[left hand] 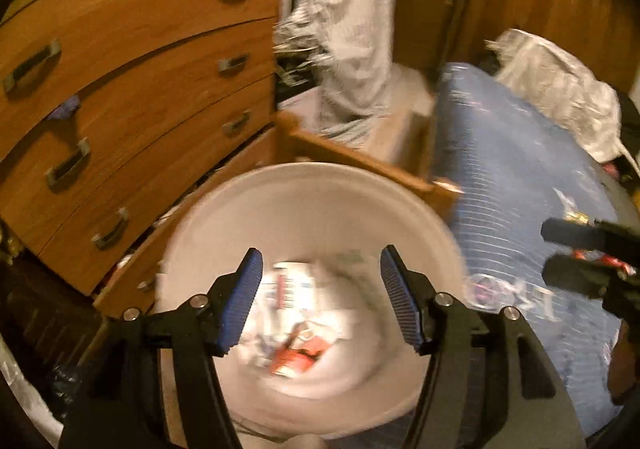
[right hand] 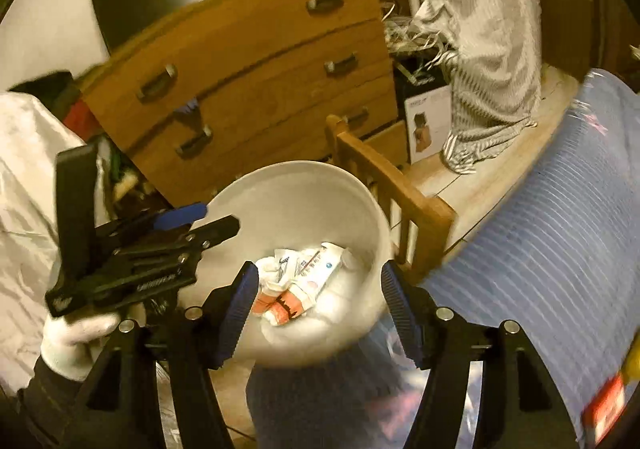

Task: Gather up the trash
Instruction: 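Open both tools to drop the wrapper and cup into the bucket, then move both tools back over the trash on the bed, then grasp the red Double Happiness cigarette pack with the left tool while the right tool grasps the white foam sheet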

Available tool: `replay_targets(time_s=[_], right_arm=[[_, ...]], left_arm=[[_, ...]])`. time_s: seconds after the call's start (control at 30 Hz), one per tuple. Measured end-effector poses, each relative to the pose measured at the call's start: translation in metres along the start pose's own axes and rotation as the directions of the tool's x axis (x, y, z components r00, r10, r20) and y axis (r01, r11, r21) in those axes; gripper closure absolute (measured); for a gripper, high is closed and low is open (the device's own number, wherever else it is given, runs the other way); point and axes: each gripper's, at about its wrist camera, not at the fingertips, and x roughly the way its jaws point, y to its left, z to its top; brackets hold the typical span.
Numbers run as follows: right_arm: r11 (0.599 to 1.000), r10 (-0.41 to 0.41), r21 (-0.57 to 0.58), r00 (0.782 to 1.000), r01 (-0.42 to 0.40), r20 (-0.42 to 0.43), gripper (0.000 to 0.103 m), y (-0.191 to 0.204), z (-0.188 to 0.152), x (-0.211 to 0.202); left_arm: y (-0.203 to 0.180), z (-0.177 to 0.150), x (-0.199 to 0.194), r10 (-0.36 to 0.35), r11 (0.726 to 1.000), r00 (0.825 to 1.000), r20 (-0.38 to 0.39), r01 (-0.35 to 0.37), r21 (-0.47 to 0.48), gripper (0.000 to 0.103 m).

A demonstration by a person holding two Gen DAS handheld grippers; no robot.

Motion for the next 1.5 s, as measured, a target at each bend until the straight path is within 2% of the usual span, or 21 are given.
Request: replay_targets(time_s=[0.1,0.2,0.3,0.33,0.43,0.53,0.63,0.67,0.77,0.8,0.9,0.97,1.1,1.27,1.37,1.43,1.5], right_arm=[[0.998,-0.035,0.057,0.997,0.031,0.068,0.038,-0.028,-0.057,-0.055],[0.985,-0.123,0.131,0.987,0.109,0.103,0.038,-0.06,-0.124,-0.11],[0.962,-0.179,0.231,0.977,0.148,0.119,0.038,-0.093,-0.184,-0.158],[0.947,-0.22,0.265,0.967,0.181,0.127,0.038,-0.105,-0.207,-0.18],[0.906,-0.299,0.354,0.942,0.231,0.151,0.038,-0.132,-0.262,-0.23],[0.874,-0.349,0.405,0.926,0.267,0.141,0.038,-0.161,-0.299,-0.261],[0.871,-0.357,0.4,0.926,0.285,0.118,0.041,-0.19,-0.299,-0.261],[0.873,-0.359,0.388,0.927,0.295,0.104,0.049,-0.206,-0.292,-0.257],[0.889,-0.324,0.363,0.944,0.279,0.067,0.06,-0.231,-0.259,-0.226],[0.89,-0.329,0.352,0.943,0.29,0.055,0.061,-0.237,-0.244,-0.212],[0.897,-0.314,0.34,0.949,0.284,0.037,0.063,-0.265,-0.21,-0.182],[0.903,-0.275,0.347,0.961,0.252,0.019,0.063,-0.28,-0.189,-0.161],[0.895,-0.287,0.339,0.956,0.29,-0.061,0.063,-0.303,-0.166,-0.118],[0.894,-0.248,0.365,0.965,0.26,-0.08,0.063,-0.294,-0.177,-0.118],[0.907,-0.163,0.38,0.984,0.179,-0.074,0.063,-0.259,-0.202,-0.127],[0.929,-0.103,0.354,0.994,0.112,-0.046,0.063,-0.228,-0.216,-0.137],[0.937,-0.104,0.336,0.995,0.098,0.001,0.062,-0.21,-0.228,-0.157]], left_arm=[[-0.051,-0.013,-0.005,-0.074,0.994,0.997,0.002,0.074,0.076,0.044],[-0.11,-0.029,-0.006,-0.172,0.973,0.985,-0.017,0.172,0.154,0.044],[-0.179,-0.05,0.001,-0.262,0.934,0.962,-0.074,0.272,0.233,0.044],[-0.193,-0.056,0.005,-0.274,0.925,0.958,-0.09,0.288,0.249,0.044],[-0.252,-0.084,0.017,-0.337,0.877,0.927,-0.164,0.373,0.304,0.044],[-0.291,-0.103,0.033,-0.377,0.849,0.896,-0.234,0.435,0.299,0.044],[-0.315,-0.116,0.049,-0.334,0.864,0.909,-0.251,0.401,0.305,0.044],[-0.318,-0.118,0.053,-0.331,0.868,0.908,-0.258,0.4,0.295,0.044],[-0.322,-0.124,0.059,-0.309,0.881,0.914,-0.263,0.379,0.283,0.043],[-0.32,-0.125,0.06,-0.3,0.886,0.917,-0.262,0.37,0.281,0.04],[-0.312,-0.124,0.062,-0.29,0.9,0.92,-0.263,0.355,0.253,0.04],[-0.304,-0.124,0.061,-0.288,0.904,0.92,-0.265,0.353,0.242,0.039],[-0.297,-0.126,0.057,-0.289,0.903,0.919,-0.268,0.355,0.243,0.039],[-0.283,-0.128,0.052,-0.316,0.903,0.912,-0.262,0.374,0.212,0.039],[-0.279,-0.123,0.056,-0.326,0.907,0.91,-0.257,0.377,0.188,0.037],[-0.277,-0.12,0.055,-0.325,0.912,0.912,-0.249,0.372,0.173,0.032],[-0.276,-0.115,0.052,-0.319,0.916,0.919,-0.234,0.362,0.174,0.03]])
